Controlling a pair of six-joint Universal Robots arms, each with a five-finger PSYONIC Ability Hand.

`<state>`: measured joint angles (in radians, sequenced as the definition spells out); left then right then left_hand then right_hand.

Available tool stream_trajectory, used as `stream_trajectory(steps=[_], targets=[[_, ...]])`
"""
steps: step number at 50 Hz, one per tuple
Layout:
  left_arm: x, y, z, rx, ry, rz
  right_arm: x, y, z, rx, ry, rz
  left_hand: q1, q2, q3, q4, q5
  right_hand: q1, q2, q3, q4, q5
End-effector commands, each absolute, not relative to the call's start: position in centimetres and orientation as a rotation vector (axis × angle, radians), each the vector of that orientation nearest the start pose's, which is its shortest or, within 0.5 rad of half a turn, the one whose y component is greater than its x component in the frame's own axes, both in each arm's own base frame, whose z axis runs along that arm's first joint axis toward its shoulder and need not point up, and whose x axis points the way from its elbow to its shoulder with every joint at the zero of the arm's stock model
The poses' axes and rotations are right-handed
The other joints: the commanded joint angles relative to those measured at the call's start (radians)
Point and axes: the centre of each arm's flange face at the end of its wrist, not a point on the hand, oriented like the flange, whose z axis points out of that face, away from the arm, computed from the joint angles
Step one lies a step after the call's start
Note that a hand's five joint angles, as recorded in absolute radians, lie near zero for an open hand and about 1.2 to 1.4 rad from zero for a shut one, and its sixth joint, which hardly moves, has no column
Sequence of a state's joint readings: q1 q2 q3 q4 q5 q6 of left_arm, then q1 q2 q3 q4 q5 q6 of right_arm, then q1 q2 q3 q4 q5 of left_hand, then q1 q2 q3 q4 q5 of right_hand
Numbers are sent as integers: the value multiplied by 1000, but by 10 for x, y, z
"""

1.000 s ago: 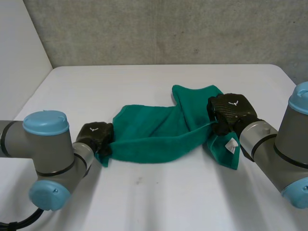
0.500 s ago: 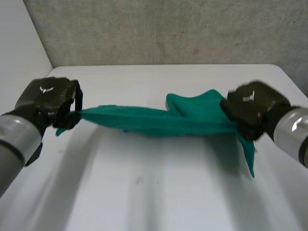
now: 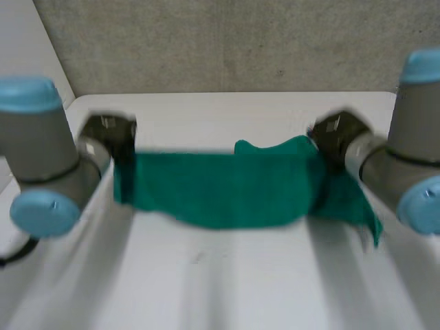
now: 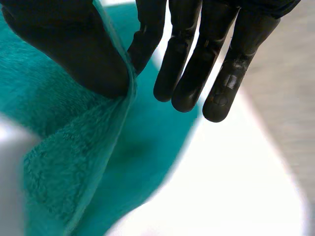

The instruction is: Fold the towel.

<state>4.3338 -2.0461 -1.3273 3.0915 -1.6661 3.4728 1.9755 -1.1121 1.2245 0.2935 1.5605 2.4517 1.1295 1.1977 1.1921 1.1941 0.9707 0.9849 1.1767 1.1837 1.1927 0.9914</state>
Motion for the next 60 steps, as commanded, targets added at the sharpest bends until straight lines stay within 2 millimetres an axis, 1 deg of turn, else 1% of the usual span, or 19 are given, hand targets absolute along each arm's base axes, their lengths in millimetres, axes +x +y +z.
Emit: stream_trajectory(steps=[1,3,4,7,11,13,14,15,20,21,24,26,28,30,36,38,44,52,60], targets=[[-265,-339,351,466,1768,-2529,270,-316,363,-787,1846,-2583,267,199,204,202,251,411,220,213,204,230],[-260,-329,391,338,1537,-2699,264,-302,400,-677,1644,-2713,267,199,204,202,251,411,220,213,204,230],[-256,-323,408,274,1424,-2769,262,-296,410,-655,1585,-2743,267,199,204,202,251,411,220,213,204,230],[-252,-314,412,247,1374,-2797,262,-283,415,-717,1511,-2732,267,199,204,202,251,411,220,213,204,230],[-248,-309,391,279,1463,-2740,264,-278,394,-841,1609,-2602,267,199,204,202,251,411,220,213,204,230],[-246,-308,366,319,1569,-2661,263,-274,374,-924,1748,-2462,267,199,204,202,251,411,220,213,204,230],[-244,-308,356,335,1608,-2630,263,-274,374,-925,1749,-2462,267,199,204,202,251,411,220,213,204,230],[-244,-307,347,350,1646,-2602,263,-271,352,-995,1891,-2302,267,199,204,202,251,411,220,213,204,230],[-237,-295,286,448,1875,-2397,264,-270,301,-1096,2123,-2000,267,199,204,202,251,411,220,213,204,230],[-236,-293,276,464,1908,-2366,266,-269,283,-1125,2177,-1898,267,199,204,202,251,411,220,213,204,230],[-232,-283,246,513,2004,-2264,269,-268,255,-1158,2223,-1763,267,199,204,202,251,411,220,213,204,230],[-231,-281,239,519,2025,-2242,274,-269,217,-1174,2256,-1619,267,199,204,202,251,411,220,213,204,230],[-227,-279,211,551,2106,-2141,275,-271,209,-1161,2266,-1594,267,199,204,202,251,411,220,213,204,230],[-227,-278,201,564,2135,-2106,276,-276,188,-1102,2296,-1544,267,199,204,202,251,411,220,213,204,230],[-223,-280,192,562,2164,-2060,275,-277,167,-927,2331,-1476,267,199,204,202,251,357,165,158,149,176],[-218,-284,193,540,2158,-2055,272,-276,162,-862,2342,-1456,267,199,204,202,251,3,-188,-195,-204,-178],[-211,-291,197,501,2144,-2061,253,-275,169,-665,2346,-1487,267,199,204,202,251,-512,-703,-710,-719,-693],[-205,-295,196,474,2144,-2046,230,-265,167,-510,2358,-1513,267,199,204,202,251,-627,-819,-826,-835,-808],[-201,-299,196,448,2132,-2044,214,-254,148,-452,2429,-1511,267,199,204,202,251,-624,-816,-823,-832,-805]])
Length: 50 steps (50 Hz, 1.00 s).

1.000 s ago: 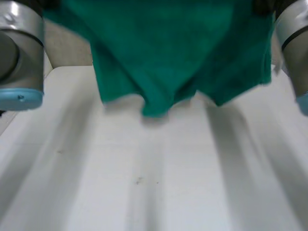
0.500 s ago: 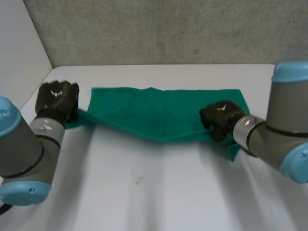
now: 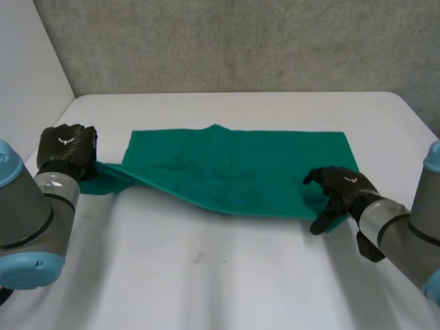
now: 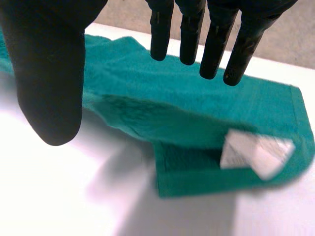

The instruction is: Fold the towel.

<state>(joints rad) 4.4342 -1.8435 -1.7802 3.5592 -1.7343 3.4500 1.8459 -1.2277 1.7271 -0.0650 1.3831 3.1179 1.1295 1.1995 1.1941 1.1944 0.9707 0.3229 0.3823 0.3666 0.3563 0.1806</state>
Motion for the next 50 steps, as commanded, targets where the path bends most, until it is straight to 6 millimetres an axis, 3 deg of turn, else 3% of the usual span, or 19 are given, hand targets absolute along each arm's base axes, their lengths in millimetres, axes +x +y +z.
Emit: stream_trajectory(steps=[1,8,16,22,41,46,48,50], targets=[[-199,-301,197,440,2128,-2044,210,-254,149,-446,2436,-1541,267,197,202,202,251,70,11,26,37,38],[-182,-316,196,374,2114,-2019,208,-251,154,-503,2439,-1568,267,197,202,202,251,152,93,109,119,120],[-180,-319,190,371,2128,-1996,209,-247,150,-569,2450,-1565,267,197,202,202,251,243,184,200,210,211],[-181,-320,186,375,2134,-1987,214,-253,139,-592,2436,-1553,267,197,202,202,251,402,342,358,368,370],[-181,-321,178,384,2157,-1960,223,-282,114,-594,2431,-1569,267,197,202,202,251,411,351,367,377,378],[-181,-321,178,384,2157,-1960,223,-285,114,-590,2426,-1581,267,197,202,202,251,736,676,692,702,704],[-181,-321,178,384,2157,-1960,223,-288,114,-589,2422,-1593,267,197,202,202,251,1071,1012,1028,1038,1039],[-181,-321,178,384,2157,-1960,222,-290,114,-585,2415,-1607,267,197,202,202,251,1073,1014,1030,1040,1041]])
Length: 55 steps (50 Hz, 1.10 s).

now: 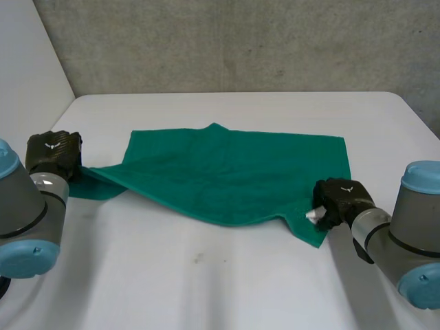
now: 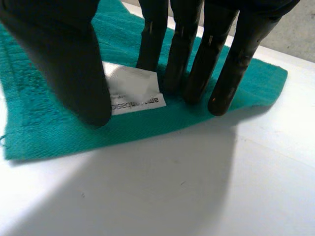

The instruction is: Fold the towel.

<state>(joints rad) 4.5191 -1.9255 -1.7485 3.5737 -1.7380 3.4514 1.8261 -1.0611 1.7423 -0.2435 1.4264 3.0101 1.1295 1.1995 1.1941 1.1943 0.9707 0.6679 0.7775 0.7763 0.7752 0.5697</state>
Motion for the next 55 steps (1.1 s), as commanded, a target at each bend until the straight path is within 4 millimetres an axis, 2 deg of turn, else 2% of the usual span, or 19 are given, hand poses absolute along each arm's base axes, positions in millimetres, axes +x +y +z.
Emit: stream_trajectory(steps=[1,4,5,9,12,13,18,21,26,29,34,39,41,44,45,48,49,50,55], targets=[[-181,-321,178,382,2157,-1959,220,-292,118,-576,2404,-1635,267,197,202,202,251,728,619,620,621,652],[-181,-320,177,384,2161,-1954,219,-294,128,-561,2381,-1684,267,197,202,202,251,728,619,620,621,652],[-181,-320,178,383,2159,-1956,218,-294,141,-558,2351,-1733,267,197,202,202,251,728,619,620,621,652],[-181,-318,179,384,2161,-1954,217,-291,171,-555,2278,-1822,267,197,202,202,251,728,619,620,621,652],[-184,-315,181,398,2162,-1959,216,-290,186,-547,2246,-1863,267,197,202,202,251,728,619,620,621,652],[-185,-312,183,414,2163,-1953,211,-289,197,-542,2240,-1895,267,197,202,202,251,728,619,620,621,652],[-183,-292,199,447,2204,-1902,186,-289,223,-597,2310,-1952,267,197,202,202,251,728,619,620,621,652],[-182,-280,204,469,2244,-1854,167,-284,238,-791,2417,-1955,267,197,202,202,251,728,619,620,621,652],[-180,-240,206,551,2374,-1689,152,-275,241,-1006,2534,-1859,267,197,202,202,251,728,619,620,621,652],[-178,-223,204,583,2420,-1618,149,-268,238,-1099,2588,-1776,267,197,202,202,251,728,619,620,621,652],[-175,-182,204,685,2470,-1505,147,-255,234,-1187,2641,-1640,267,197,202,202,251,728,619,620,621,652],[-179,-164,204,832,2420,-1481,142,-252,232,-1225,2670,-1569,267,197,202,202,251,728,619,620,621,652],[-182,-164,203,857,2408,-1484,140,-256,232,-1211,2670,-1583,267,197,202,202,251,728,619,620,621,652],[-190,-181,196,869,2386,-1514,142,-265,227,-1200,2640,-1614,267,197,202,202,251,728,619,620,621,652],[-190,-181,196,869,2386,-1514,141,-282,218,-1146,2638,-1648,267,197,202,202,251,728,619,620,621,652],[-202,-209,187,867,2362,-1553,140,-298,209,-1067,2643,-1690,267,197,202,202,251,728,619,620,621,652],[-202,-209,187,867,2362,-1553,139,-307,203,-1016,2646,-1699,267,197,202,202,251,728,619,620,621,652],[-212,-237,176,858,2345,-1576,139,-311,200,-998,2649,-1700,267,197,202,202,251,728,619,620,621,652],[-230,-280,164,851,2303,-1637,145,-334,186,-922,2636,-1725,267,197,202,202,251,728,619,620,621,652]])
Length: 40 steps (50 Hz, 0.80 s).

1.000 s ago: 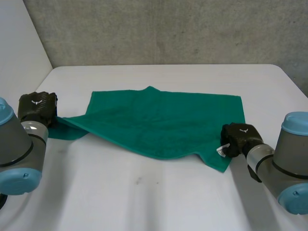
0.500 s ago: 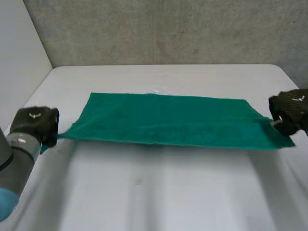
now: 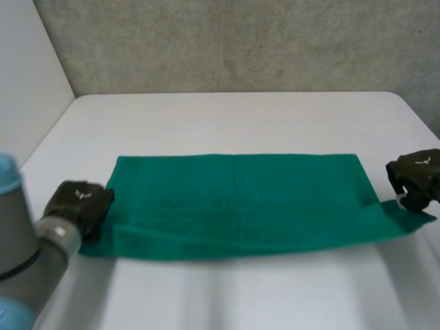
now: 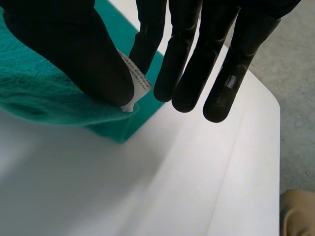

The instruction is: Fold the towel.

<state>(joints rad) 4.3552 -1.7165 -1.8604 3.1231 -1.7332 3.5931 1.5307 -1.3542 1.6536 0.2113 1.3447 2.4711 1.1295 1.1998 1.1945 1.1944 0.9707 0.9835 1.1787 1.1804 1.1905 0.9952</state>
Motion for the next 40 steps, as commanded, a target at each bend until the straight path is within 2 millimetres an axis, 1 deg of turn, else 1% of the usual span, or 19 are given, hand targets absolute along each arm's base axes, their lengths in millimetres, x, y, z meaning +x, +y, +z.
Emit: stream_trajectory(steps=[1,2,3,4,5,6,7,9,11,15,18,20,21,25,28,33,36,37,40], targets=[[-233,-287,162,852,2297,-1648,148,-338,184,-915,2632,-1732,267,196,202,202,251,413,218,216,206,227],[-236,-294,160,850,2288,-1660,154,-346,180,-906,2620,-1760,267,196,202,202,251,413,218,216,206,227],[-241,-308,157,842,2270,-1684,156,-350,179,-897,2617,-1778,267,196,202,202,251,413,218,216,206,227],[-244,-315,155,839,2262,-1698,157,-355,177,-884,2617,-1796,267,196,202,202,251,413,218,216,206,227],[-244,-315,155,839,2262,-1698,159,-364,177,-859,2613,-1845,267,196,202,202,251,413,218,216,206,227],[-246,-321,154,835,2252,-1712,159,-364,177,-859,2613,-1846,267,196,202,202,251,413,218,216,206,227],[-254,-340,150,818,2223,-1758,159,-369,177,-844,2611,-1871,267,196,202,202,251,413,218,216,206,227],[-259,-351,146,814,2207,-1786,161,-388,174,-804,2587,-1951,267,196,202,202,251,413,218,216,206,227],[-265,-367,142,804,2181,-1831,163,-396,170,-794,2572,-1968,267,196,202,202,251,413,218,216,206,227],[-277,-386,133,848,2119,-1916,174,-410,165,-794,2531,-1995,267,196,202,202,251,413,218,216,206,227],[-286,-398,127,912,2020,-1997,186,-424,154,-800,2503,-2007,267,196,202,202,251,413,218,216,206,227],[-290,-403,124,933,1960,-2039,188,-427,150,-803,2499,-2009,267,196,202,202,251,413,218,216,206,227],[-291,-405,124,939,1928,-2061,192,-434,144,-802,2495,-2020,267,196,202,202,251,413,218,216,206,227],[-297,-416,121,927,1816,-2145,199,-443,139,-788,2500,-2054,267,196,202,202,251,413,218,216,206,227],[-298,-419,119,909,1780,-2178,201,-445,138,-778,2502,-2068,267,196,202,202,251,413,218,216,206,227],[-298,-419,115,913,1773,-2187,201,-451,145,-724,2499,-2118,267,196,202,202,251,408,213,211,201,222],[-299,-417,113,927,1769,-2198,200,-451,146,-716,2503,-2111,267,196,202,202,251,-552,-747,-748,-759,-738],[-300,-416,112,939,1763,-2211,202,-450,147,-716,2508,-2099,267,196,202,202,251,-809,-1004,-1006,-1016,-995],[-301,-412,111,956,1740,-2237,201,-449,148,-688,2515,-2087,-386,-456,-451,-450,-401,-809,-1004,-1006,-1016,-995]])
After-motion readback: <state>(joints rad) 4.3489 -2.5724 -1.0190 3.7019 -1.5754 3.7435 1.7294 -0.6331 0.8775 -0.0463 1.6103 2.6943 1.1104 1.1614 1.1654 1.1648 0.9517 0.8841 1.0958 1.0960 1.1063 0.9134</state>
